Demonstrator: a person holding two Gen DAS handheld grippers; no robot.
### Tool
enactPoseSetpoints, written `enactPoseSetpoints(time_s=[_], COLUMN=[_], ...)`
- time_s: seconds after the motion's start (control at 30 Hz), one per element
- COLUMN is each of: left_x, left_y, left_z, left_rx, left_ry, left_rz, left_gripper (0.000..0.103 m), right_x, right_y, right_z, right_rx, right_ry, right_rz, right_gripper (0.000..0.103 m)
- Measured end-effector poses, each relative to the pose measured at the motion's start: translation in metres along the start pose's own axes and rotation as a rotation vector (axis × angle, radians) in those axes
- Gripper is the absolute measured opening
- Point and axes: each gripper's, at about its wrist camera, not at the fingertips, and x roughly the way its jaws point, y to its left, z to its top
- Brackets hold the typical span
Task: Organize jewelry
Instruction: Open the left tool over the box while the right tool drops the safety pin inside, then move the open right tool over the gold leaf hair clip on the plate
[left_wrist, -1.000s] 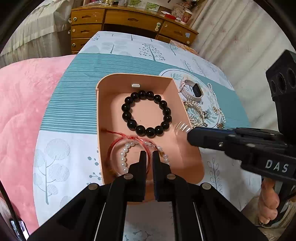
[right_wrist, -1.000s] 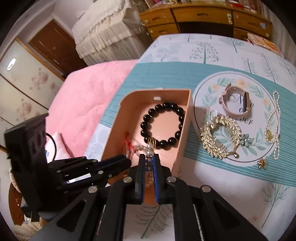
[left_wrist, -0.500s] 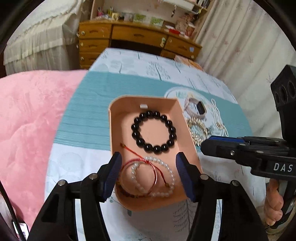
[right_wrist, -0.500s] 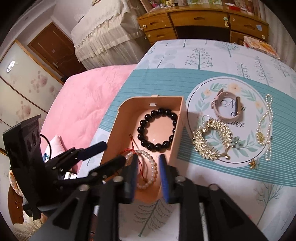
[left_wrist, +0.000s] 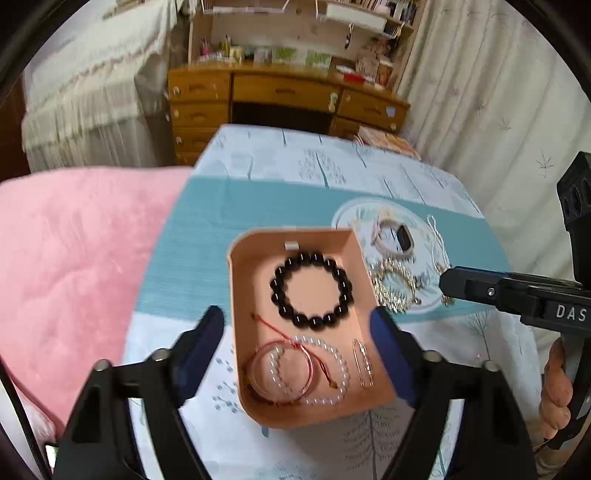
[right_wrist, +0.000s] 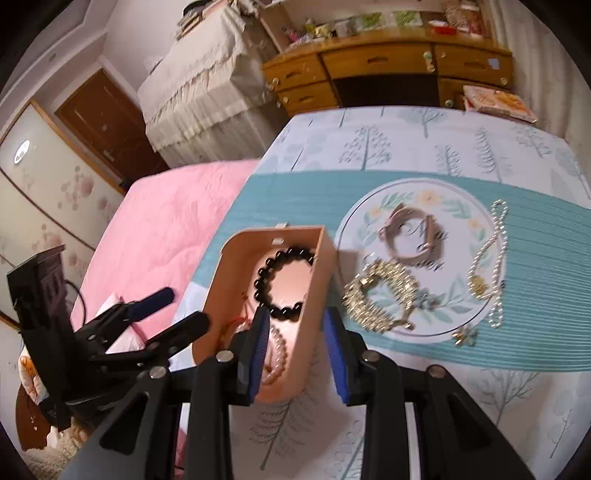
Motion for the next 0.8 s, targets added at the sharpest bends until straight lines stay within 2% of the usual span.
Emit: enactPoseSetpoints(time_s=[0.17,0.3,0.47,0.5,0.67,0.8], left_x=[-0.008,-0.006,-0.016,-0.018,-0.022,-0.018], left_y=[-0.005,-0.007,-0.014,-0.016,-0.019,-0.018], left_z=[0.012,0.022,0.031,0.032,0.046,0.052], left_rx=[0.016,0.009,0.024,0.026,0.016,0.000], left_ry=[0.005,0.034,0.005,0.000,-0.015,-0.008], left_rz=[-0.012,-0.028,-0.043,-0.046,-0.069,-0.069], left_gripper=[0.082,0.082,0.101,0.102,0.102,0.102], right_x=[-0.011,-0.010,-0.020,-0.021,-0.020,0.001], right_y=[-0.006,-0.016,-0.021,-0.020,-0.017,-0.017], right_z=[0.005,0.014,0.022,0.023,0.029,0.025], right_rx=[-0.062,-0.077,-0.095,-0.103,-0.163,-0.245], right_ry=[-0.046,0.006,-0.005,-0.008,-0.011,0.044], right_rz=[-0.068,-0.103,-0.095,-0.095,-0.099,-0.114], right_gripper=[0.031,0.033,0.042,0.043,0.051,0.051])
